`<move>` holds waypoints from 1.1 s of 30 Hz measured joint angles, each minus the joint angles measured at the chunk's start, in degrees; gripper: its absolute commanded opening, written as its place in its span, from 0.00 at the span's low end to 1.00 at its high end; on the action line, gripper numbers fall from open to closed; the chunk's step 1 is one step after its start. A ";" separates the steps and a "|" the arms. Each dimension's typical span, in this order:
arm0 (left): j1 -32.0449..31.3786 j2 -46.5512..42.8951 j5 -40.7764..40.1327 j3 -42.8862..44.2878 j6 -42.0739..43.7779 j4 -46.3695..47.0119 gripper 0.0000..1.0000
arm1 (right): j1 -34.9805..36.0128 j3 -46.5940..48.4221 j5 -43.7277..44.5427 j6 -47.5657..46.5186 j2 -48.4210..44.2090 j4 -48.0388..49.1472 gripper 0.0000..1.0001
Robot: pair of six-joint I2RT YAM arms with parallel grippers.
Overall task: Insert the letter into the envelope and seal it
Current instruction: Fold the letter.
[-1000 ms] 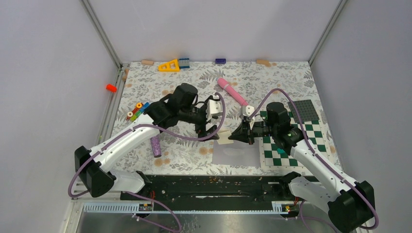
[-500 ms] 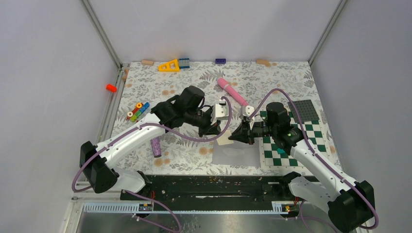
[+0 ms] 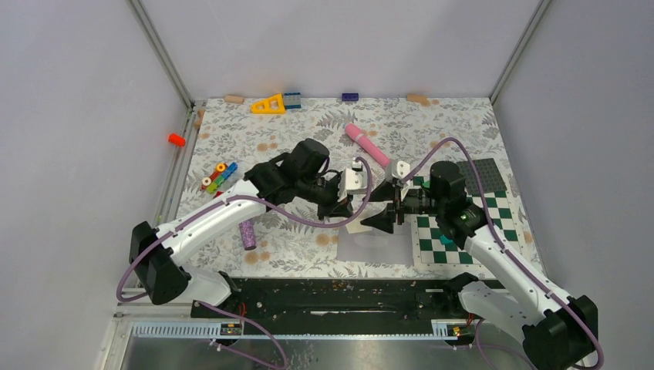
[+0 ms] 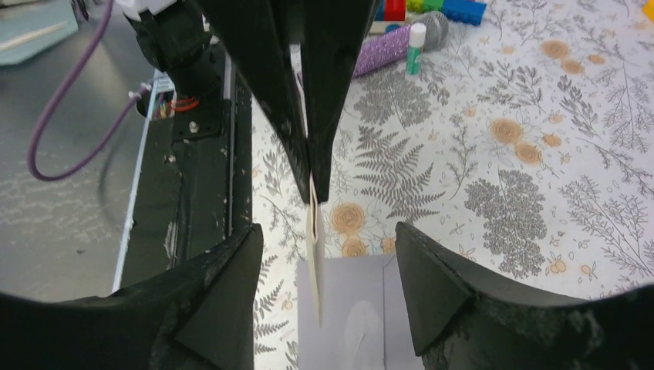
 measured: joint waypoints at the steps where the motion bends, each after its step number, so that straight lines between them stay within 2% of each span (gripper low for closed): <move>1: -0.20 0.26 0.00 0.00 0.02 0.00 0.00 | -0.17 0.00 0.07 1.25 -0.26 1.46 0.62; 6: -0.74 1.09 0.00 0.00 0.15 -0.02 0.00 | -0.79 -0.02 -0.22 5.22 -0.66 6.23 0.31; 8: -0.74 1.11 -0.02 0.00 0.15 -0.04 0.00 | -0.87 -0.07 -0.79 6.14 -0.66 7.15 0.32; 11: -0.79 1.11 -0.04 0.00 0.15 -0.04 0.00 | -0.87 -0.20 -1.57 6.23 -0.57 6.95 0.44; 16: -0.79 1.11 -0.13 0.00 0.15 0.00 0.00 | -0.92 -0.20 -3.06 4.26 0.11 4.74 0.41; 19: -0.79 1.11 -0.20 0.00 0.15 0.00 0.00 | -0.92 -0.20 -3.58 3.26 0.15 3.67 0.28; 22: -0.79 1.11 -0.20 0.00 0.17 0.02 0.00 | -0.92 -0.20 -3.61 2.71 0.15 3.15 0.00; 23: -0.79 1.11 -0.20 0.00 0.17 0.00 0.06 | -0.92 -0.20 -3.61 2.54 0.15 3.04 0.00; 24: -0.79 1.11 -0.22 0.00 0.17 -0.02 0.16 | -0.92 -0.20 -3.56 2.32 0.15 3.04 0.00; 25: -0.79 1.11 -0.22 0.00 0.22 0.00 0.36 | -0.92 -0.20 -3.54 2.43 0.15 3.02 0.00; 26: -0.79 1.11 -0.22 0.00 0.17 0.00 0.46 | -0.92 -0.20 -3.48 2.45 0.15 3.02 0.00; 27: -0.79 1.11 -0.26 0.00 0.81 0.04 0.63 | -0.92 -0.20 -3.43 2.45 0.15 2.99 0.00; 28: -0.83 1.11 -0.24 0.00 0.48 0.00 0.71 | -0.94 -0.20 -3.41 2.45 0.15 2.99 0.00; 30: -0.83 1.11 -0.15 0.00 0.61 -0.02 0.77 | -0.94 -0.20 -3.39 2.45 0.15 3.02 0.00; 33: -0.83 1.11 0.00 0.00 0.52 -0.04 0.77 | -0.94 -0.20 -3.39 2.47 0.15 3.02 0.00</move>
